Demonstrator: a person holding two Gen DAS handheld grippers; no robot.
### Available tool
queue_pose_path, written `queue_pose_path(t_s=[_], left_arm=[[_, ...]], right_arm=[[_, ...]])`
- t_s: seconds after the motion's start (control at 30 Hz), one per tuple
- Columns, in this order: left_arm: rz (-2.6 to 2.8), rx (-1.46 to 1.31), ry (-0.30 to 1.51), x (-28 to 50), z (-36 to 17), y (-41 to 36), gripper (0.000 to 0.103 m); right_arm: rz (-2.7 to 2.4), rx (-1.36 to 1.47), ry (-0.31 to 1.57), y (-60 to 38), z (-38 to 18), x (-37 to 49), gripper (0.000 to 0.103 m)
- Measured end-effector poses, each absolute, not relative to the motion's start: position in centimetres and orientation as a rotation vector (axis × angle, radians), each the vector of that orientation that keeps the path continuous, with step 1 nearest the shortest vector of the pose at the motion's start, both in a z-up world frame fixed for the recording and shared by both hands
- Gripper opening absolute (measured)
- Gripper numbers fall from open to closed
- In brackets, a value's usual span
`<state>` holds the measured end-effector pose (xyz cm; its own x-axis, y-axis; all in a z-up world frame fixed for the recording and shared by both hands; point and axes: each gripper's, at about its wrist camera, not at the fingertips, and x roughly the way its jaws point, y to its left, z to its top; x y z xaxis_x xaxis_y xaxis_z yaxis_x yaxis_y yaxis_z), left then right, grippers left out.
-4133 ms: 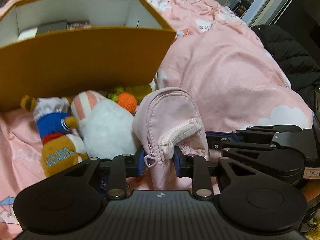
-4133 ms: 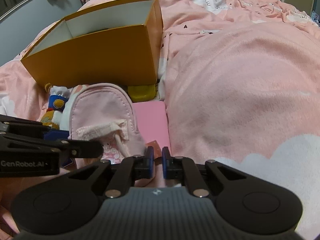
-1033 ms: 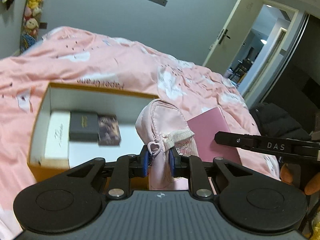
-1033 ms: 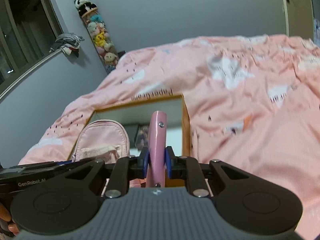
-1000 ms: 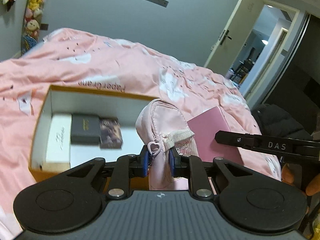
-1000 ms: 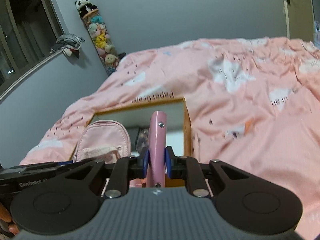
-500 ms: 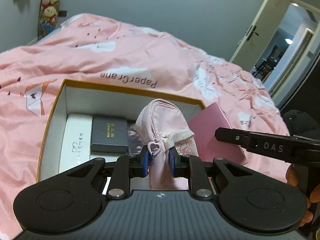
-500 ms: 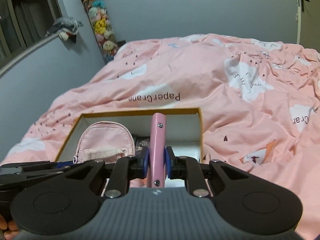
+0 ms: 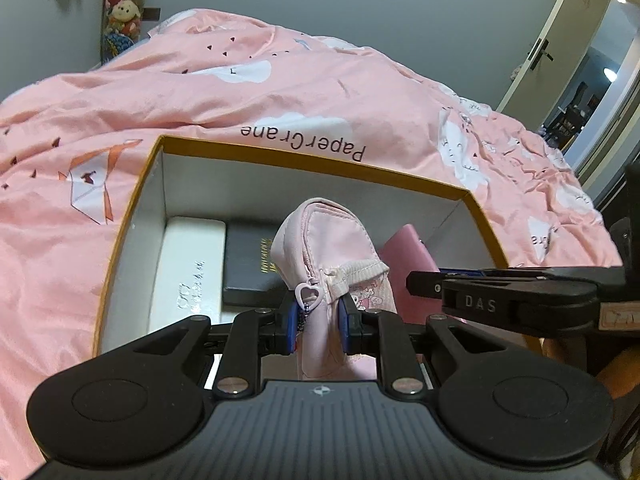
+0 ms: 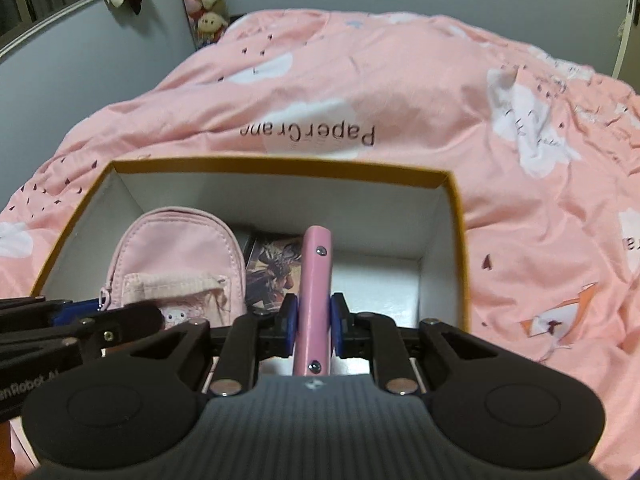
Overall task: Organize objects
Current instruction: 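Carry the backpack and pink case into the orange box, lowering both, then open the right tool to release the pink case inside the box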
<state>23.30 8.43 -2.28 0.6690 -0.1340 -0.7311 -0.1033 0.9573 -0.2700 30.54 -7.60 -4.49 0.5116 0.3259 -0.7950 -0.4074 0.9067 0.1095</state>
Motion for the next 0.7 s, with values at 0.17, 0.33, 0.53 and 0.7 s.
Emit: queue_pose_path(t_s=[0.17, 0.33, 0.53, 0.7], left_arm=[[-0.025, -0.327, 0.842, 23.6, -2.7, 9.0, 0.022], [-0.03, -0.325, 0.837, 23.4, -2.9, 8.7, 0.023], [-0.045, -0.328, 0.837, 23.4, -2.9, 8.5, 0.023], [-0.051, -0.329, 0.836, 23.5, -3.0, 8.5, 0.023]], right_arm=[[0.433, -0.103, 0.953, -7.1, -4.8, 31.7, 0.018], [0.383, -0.115, 1.026, -7.4, -5.6, 33.0, 0.019], [0.403, -0.051, 1.05, -8.5, -5.8, 33.8, 0.019], [0.439, 0.028, 1.095, -8.7, -6.1, 34.3, 0.019]])
